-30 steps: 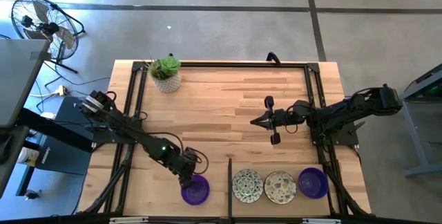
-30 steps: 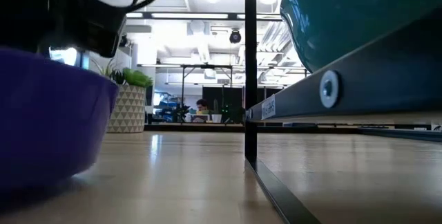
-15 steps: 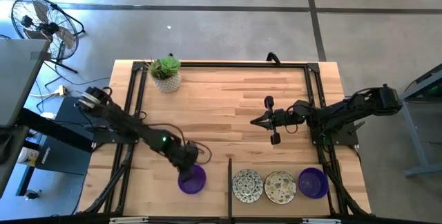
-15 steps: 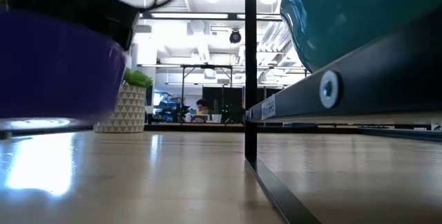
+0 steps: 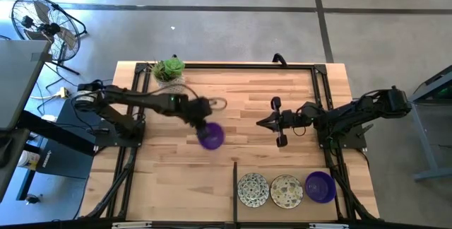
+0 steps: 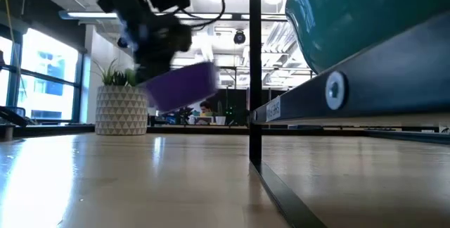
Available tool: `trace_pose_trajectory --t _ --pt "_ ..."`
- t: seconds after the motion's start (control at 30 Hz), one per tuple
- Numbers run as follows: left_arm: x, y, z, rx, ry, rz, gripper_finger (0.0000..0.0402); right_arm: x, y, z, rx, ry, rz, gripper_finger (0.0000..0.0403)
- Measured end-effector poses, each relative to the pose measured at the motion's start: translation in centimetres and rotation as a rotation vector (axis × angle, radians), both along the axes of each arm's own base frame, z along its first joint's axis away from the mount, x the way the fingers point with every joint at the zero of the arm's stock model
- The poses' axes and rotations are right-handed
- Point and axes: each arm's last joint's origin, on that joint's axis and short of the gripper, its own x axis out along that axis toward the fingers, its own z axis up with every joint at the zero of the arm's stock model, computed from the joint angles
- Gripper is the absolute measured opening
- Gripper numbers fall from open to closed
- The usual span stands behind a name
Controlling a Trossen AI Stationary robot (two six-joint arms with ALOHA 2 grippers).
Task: Pick & Place Mini bowls
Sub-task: Stack the purple bowl on the purple bowls on the shelf
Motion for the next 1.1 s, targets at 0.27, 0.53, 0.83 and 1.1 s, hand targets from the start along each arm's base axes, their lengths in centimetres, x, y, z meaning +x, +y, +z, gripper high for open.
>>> trace_pose_trajectory --t 0.27,0.53,0.83,1.1 --pt "3.5 3.1 0.7 0.071 -0.325 0.02 0.0001 0.0 -0.2 0.1 0.051 0.001 -0.048 0.0001" --pt "8.3 3.8 -1.1 0.044 -0.282 -0.052 0.0001 -0.2 -0.2 0.2 0.127 0.026 -0.084 0.0001" --pt "12.7 4.5 -1.1 0.089 -0.251 -0.137 0.0001 -0.2 0.6 0.3 0.152 0.045 -0.072 0.0001" --pt "13.5 5.5 -3.6 0.072 -0.197 -0.145 0.0001 -0.2 1.4 0.0 0.132 0.071 -0.082 0.0001"
